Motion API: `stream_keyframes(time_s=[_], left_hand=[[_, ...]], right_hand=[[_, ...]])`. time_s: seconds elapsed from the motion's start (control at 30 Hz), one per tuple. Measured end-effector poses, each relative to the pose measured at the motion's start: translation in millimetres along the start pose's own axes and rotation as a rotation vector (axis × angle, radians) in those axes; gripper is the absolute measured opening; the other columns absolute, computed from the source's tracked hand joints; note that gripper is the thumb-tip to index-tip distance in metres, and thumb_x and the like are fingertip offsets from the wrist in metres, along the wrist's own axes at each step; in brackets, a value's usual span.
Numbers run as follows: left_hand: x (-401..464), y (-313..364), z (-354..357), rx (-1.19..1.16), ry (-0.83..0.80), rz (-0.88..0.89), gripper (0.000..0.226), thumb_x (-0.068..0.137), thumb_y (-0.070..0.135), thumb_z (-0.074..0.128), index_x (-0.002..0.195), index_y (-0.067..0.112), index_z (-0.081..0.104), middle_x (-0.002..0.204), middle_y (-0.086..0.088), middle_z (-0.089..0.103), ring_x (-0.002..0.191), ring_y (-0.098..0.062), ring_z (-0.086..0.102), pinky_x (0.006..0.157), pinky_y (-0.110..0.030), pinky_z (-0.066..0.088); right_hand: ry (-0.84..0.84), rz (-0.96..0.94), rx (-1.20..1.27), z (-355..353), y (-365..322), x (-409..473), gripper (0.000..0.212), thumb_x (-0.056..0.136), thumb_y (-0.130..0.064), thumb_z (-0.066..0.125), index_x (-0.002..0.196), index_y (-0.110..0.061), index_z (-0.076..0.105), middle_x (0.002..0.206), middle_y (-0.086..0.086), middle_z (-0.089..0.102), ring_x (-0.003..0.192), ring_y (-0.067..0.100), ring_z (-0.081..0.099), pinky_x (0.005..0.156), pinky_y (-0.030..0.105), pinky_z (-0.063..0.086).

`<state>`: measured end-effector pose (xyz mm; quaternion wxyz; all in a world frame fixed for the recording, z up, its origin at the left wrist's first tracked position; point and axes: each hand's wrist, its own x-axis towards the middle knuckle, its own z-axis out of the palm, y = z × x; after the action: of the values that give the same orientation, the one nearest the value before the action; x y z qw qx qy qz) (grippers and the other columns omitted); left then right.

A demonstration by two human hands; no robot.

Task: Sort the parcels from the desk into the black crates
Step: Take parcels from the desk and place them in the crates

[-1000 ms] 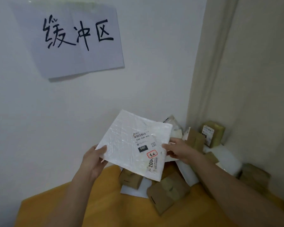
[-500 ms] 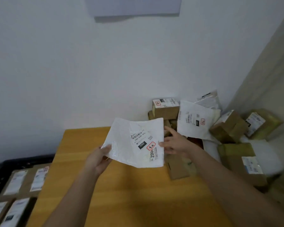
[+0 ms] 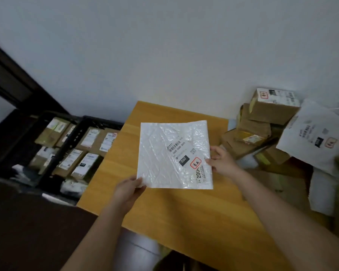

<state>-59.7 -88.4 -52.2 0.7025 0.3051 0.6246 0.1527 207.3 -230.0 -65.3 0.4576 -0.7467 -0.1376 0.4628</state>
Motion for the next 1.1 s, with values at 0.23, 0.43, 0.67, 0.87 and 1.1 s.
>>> stream_keyframes(time_s=[0.23,0.43,0.67,0.87,1.1], left_hand=[[5.8,15.0,-106.5,-0.198,0.2,0.064,0.02,0.091,-0.019,0.049,0.096,0.001,0.049,0.104,-0.017,0.049,0.086,-0.026,0.056,0.09,-0.037,0.05],[24.5,41.8,-195.6,-0.211,0.142,0.082,0.012,0.092,-0.013,0.054,0.098,-0.007,0.062,0.11,-0.016,0.057,0.097,-0.026,0.059,0.08,-0.034,0.055],[41.9,82.5,-322.6,-0.078,0.117,0.106,0.019,0.093,0.006,0.064,0.109,-0.005,0.065,0.114,-0.019,0.067,0.1,-0.027,0.065,0.088,-0.036,0.055],[59.8,100.9,-394.8,-0.047,0.159,0.112,0.019,0.094,0.013,0.064,0.111,0.003,0.064,0.117,-0.011,0.067,0.109,-0.025,0.063,0.083,-0.036,0.055],[86.2,116.9,-429.5,-0.134,0.137,0.076,0.017,0.093,0.01,0.064,0.108,0.002,0.066,0.116,-0.012,0.069,0.11,-0.026,0.064,0.084,-0.036,0.053]], right_hand=[[-0.1,-0.101,-0.154,111.6,-24.3,3.1,0.054,0.089,0.003,0.066,0.124,-0.031,0.044,0.097,0.009,0.065,0.085,0.022,0.066,0.072,0.037,0.055],[-0.082,-0.139,-0.257,203.4,-35.6,6.2,0.026,0.09,0.003,0.064,0.096,-0.022,0.063,0.11,0.013,0.065,0.085,0.021,0.065,0.073,0.034,0.055],[-0.142,-0.119,-0.29,360.0,-38.1,-4.7,0.031,0.093,0.001,0.061,0.112,-0.022,0.069,0.122,0.008,0.065,0.101,0.023,0.065,0.087,0.037,0.056],[-0.124,-0.126,-0.359,430.5,-45.8,-10.4,0.042,0.096,0.003,0.053,0.133,-0.016,0.061,0.124,0.006,0.062,0.087,0.013,0.06,0.06,0.009,0.047],[-0.084,-0.166,-0.39,470.8,-66.1,10.6,0.039,0.092,0.008,0.054,0.118,-0.018,0.067,0.123,0.005,0.061,0.106,0.026,0.063,0.073,0.03,0.054]])
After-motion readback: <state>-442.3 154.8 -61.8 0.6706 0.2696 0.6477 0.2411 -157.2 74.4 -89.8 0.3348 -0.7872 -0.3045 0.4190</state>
